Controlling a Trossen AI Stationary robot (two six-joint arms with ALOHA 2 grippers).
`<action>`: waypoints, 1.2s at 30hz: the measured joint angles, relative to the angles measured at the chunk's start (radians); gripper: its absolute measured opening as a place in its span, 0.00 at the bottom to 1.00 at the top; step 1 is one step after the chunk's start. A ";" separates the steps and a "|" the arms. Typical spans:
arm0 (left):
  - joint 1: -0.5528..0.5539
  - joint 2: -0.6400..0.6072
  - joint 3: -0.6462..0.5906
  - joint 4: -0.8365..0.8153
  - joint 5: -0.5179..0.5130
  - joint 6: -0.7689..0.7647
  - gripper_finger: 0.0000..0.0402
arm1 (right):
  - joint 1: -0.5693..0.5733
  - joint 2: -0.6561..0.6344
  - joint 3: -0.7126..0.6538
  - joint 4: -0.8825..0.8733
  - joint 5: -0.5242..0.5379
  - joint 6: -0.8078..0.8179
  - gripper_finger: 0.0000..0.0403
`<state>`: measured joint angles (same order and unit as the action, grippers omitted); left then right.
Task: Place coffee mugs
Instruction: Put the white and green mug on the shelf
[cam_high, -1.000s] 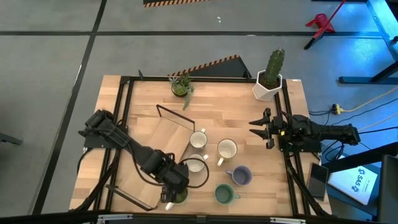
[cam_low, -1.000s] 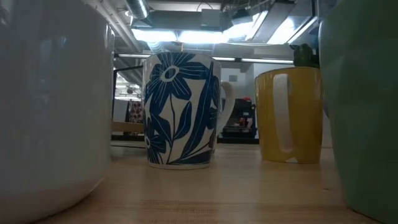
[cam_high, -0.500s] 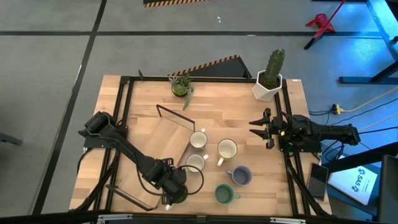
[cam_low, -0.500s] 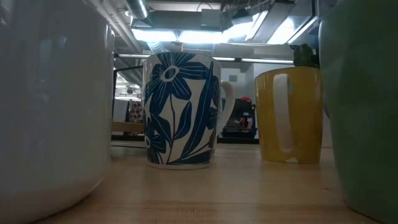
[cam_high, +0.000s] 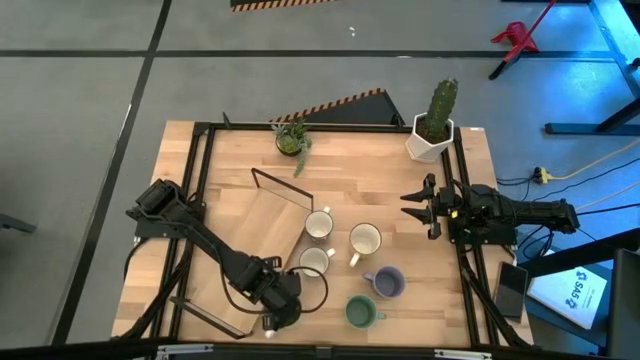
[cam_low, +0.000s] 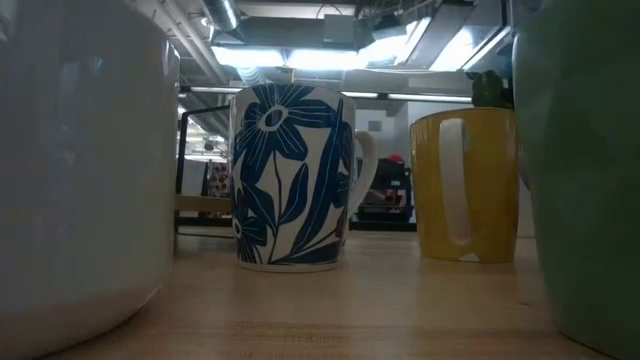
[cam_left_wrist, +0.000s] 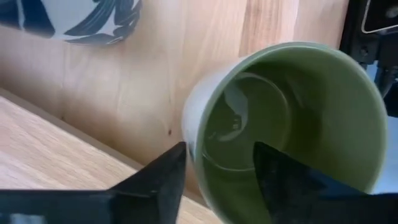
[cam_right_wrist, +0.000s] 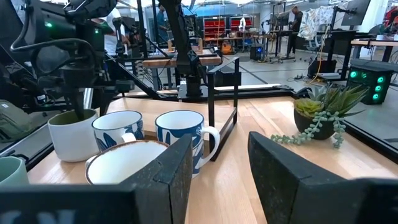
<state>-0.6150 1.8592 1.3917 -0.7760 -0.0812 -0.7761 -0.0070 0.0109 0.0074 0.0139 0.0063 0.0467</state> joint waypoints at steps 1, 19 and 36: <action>0.002 0.001 -0.003 0.002 -0.002 0.000 0.39 | 0.000 0.000 0.000 0.000 0.000 0.000 0.35; 0.038 0.009 -0.012 0.100 0.046 -0.026 0.04 | 0.000 0.000 0.000 0.000 0.000 0.009 0.35; 0.145 -0.268 0.213 -0.601 -0.051 -0.017 0.04 | 0.000 0.000 0.000 0.000 0.002 0.008 0.35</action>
<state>-0.4699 1.5910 1.6051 -1.3769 -0.1321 -0.7929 -0.0067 0.0105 0.0074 0.0135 0.0078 0.0550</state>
